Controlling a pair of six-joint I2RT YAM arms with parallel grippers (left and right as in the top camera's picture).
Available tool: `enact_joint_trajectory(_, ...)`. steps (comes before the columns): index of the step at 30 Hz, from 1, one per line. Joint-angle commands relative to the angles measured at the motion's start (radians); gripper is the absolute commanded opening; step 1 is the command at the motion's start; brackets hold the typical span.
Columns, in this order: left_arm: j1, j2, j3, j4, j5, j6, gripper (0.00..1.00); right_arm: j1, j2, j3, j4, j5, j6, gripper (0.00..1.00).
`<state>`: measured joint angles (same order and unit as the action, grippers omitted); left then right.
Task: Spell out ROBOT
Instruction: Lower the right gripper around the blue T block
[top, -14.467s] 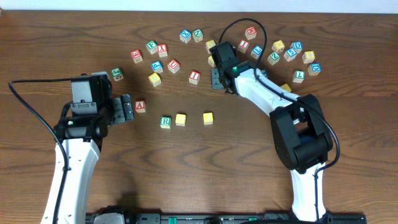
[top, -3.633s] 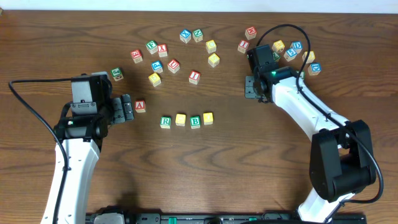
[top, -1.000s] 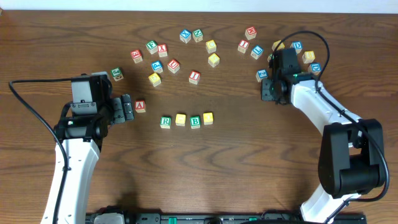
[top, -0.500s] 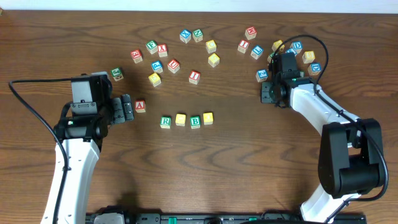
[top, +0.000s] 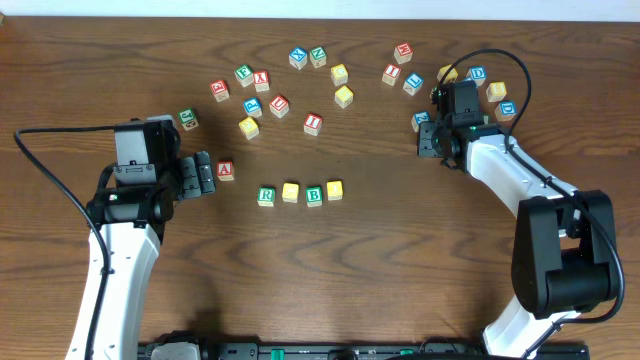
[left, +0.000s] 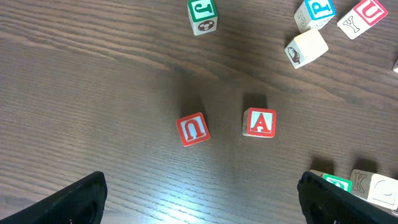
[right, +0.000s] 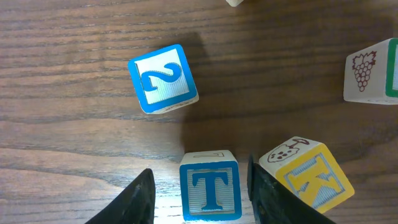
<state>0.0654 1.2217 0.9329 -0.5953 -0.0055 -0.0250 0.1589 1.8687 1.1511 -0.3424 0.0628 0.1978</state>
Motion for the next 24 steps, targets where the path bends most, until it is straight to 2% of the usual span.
enact_joint_trajectory(1, 0.003, 0.000, 0.029, -0.002, -0.002, 0.004, 0.96, -0.007, -0.014, -0.003, 0.000, -0.003, 0.010, 0.43)
enact_joint_trajectory(4, 0.003, 0.000, 0.029, -0.002, -0.002, 0.004, 0.96, -0.007, -0.001, -0.003, -0.001, -0.003, 0.011, 0.38)
enact_joint_trajectory(8, 0.003, 0.000, 0.029, -0.002, -0.002, 0.004, 0.96, -0.006, 0.003, -0.003, -0.003, -0.003, 0.011, 0.36)
enact_joint_trajectory(21, 0.003, 0.000, 0.029, -0.002, -0.002, 0.004, 0.96, -0.007, 0.004, -0.016, -0.028, 0.010, 0.011, 0.38)
enact_joint_trajectory(24, 0.003, 0.000, 0.029, -0.002, -0.002, 0.004, 0.96, -0.007, 0.006, -0.018, -0.039, 0.008, 0.012, 0.41)
